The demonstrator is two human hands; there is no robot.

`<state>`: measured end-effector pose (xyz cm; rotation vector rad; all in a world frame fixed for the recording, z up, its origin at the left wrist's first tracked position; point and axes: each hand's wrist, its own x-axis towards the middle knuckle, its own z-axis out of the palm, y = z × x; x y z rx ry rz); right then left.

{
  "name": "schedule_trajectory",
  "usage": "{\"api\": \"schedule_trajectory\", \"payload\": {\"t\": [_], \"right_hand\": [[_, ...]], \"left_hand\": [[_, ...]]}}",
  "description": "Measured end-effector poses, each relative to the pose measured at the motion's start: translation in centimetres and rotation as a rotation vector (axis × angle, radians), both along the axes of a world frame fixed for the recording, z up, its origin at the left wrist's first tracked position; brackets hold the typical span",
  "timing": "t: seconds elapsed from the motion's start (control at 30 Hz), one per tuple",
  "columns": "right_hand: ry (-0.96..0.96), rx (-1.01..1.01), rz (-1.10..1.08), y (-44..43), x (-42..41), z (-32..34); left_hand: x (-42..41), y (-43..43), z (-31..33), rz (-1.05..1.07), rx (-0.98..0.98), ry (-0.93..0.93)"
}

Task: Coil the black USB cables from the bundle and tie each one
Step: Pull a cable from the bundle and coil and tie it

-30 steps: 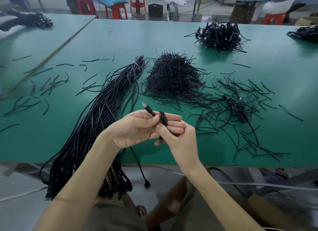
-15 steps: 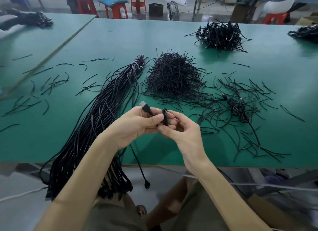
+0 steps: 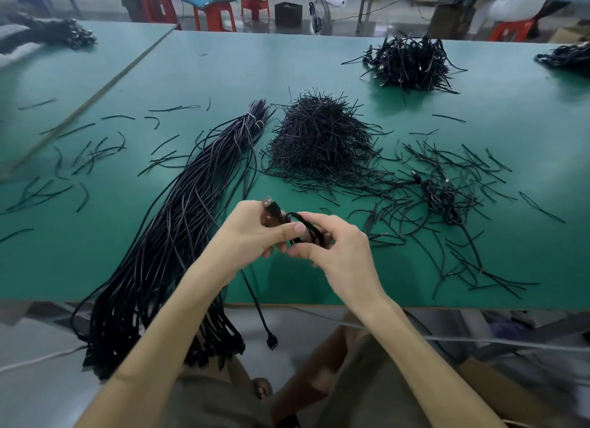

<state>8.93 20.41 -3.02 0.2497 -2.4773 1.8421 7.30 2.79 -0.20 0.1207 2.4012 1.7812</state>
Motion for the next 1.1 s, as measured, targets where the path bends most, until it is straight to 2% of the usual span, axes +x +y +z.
{"api": "schedule_trajectory", "payload": {"t": [0.17, 0.37, 0.5, 0.73, 0.93, 1.1], "right_hand": [[0.085, 0.151, 0.041, 0.0, 0.1, 0.4], [0.226, 0.401, 0.131, -0.1, 0.4, 0.7], [0.282, 0.543, 0.152, -0.5, 0.8, 0.5], [0.176, 0.587, 0.137, -0.3, 0.6, 0.4], [0.244, 0.712, 0.119, 0.4, 1.3, 1.1], [0.320, 0.837, 0.115, 0.8, 1.1, 0.2]], "left_hand": [[0.1, -0.4, -0.3, 0.016, 0.170, -0.107], [0.4, -0.2, -1.4, 0.015, 0.184, -0.146], [0.5, -0.2, -1.4, 0.056, 0.205, -0.101], [0.4, -0.3, -1.2, 0.078, 0.185, -0.048], [0.4, -0.5, -1.1, -0.012, 0.147, -0.097], [0.3, -0.8, -1.0, -0.067, 0.016, -0.178]]}}
